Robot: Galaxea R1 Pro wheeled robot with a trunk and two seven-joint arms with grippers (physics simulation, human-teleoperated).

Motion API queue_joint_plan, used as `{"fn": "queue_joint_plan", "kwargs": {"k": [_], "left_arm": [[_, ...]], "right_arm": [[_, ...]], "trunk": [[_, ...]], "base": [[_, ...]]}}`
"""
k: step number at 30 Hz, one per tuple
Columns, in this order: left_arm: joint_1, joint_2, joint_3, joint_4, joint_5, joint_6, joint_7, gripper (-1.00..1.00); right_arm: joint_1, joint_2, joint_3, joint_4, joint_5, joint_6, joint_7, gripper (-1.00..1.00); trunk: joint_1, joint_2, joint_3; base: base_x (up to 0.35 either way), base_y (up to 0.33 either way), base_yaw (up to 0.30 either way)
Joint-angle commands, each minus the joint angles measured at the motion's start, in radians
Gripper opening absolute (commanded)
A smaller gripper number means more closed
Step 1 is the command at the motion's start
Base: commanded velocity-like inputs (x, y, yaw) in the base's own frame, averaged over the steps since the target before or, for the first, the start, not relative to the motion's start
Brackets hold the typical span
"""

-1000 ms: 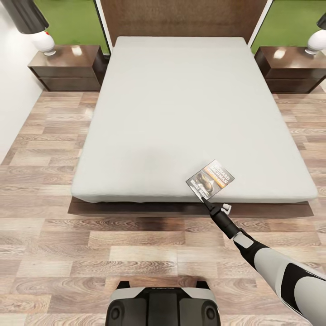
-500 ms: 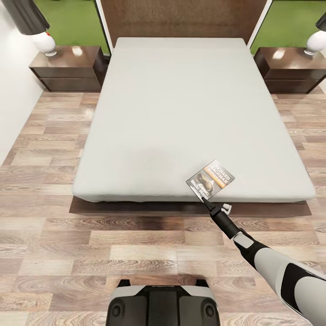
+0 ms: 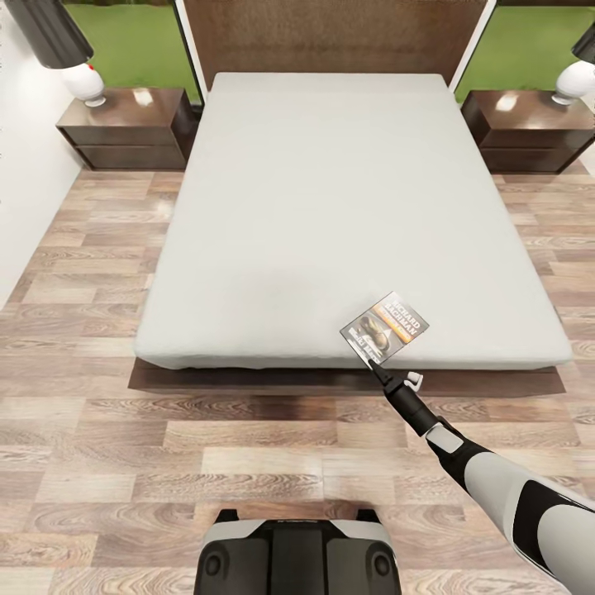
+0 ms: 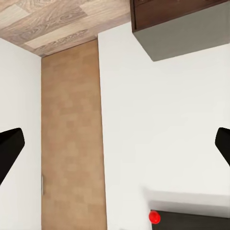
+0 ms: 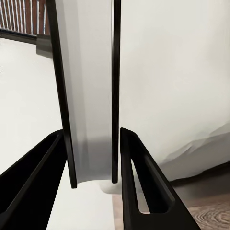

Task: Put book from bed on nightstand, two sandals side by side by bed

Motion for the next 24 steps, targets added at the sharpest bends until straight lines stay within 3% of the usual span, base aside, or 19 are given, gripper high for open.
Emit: {"fn": "queue_joint_plan", "kwargs": {"k": [1,24], "left_arm": [[0.001,0.000,-0.008,-0.002,0.009,0.004,0.003,1.00],[0.001,0.001,0.000,0.000,0.016,0.004,0.004,1.00]], "right_arm": [[0.000,0.000,-0.008,0.001,0.009,-0.002,0.000,-1.00],[0.001,0.000,-0.007,0.001,0.011,-0.003,-0.001,-1.00]], "trunk": [[0.001,-0.001,0.000],[0.001,-0.001,0.036]], "base": [[0.000,0.000,0.000],[0.000,0.000,0.000]]}}
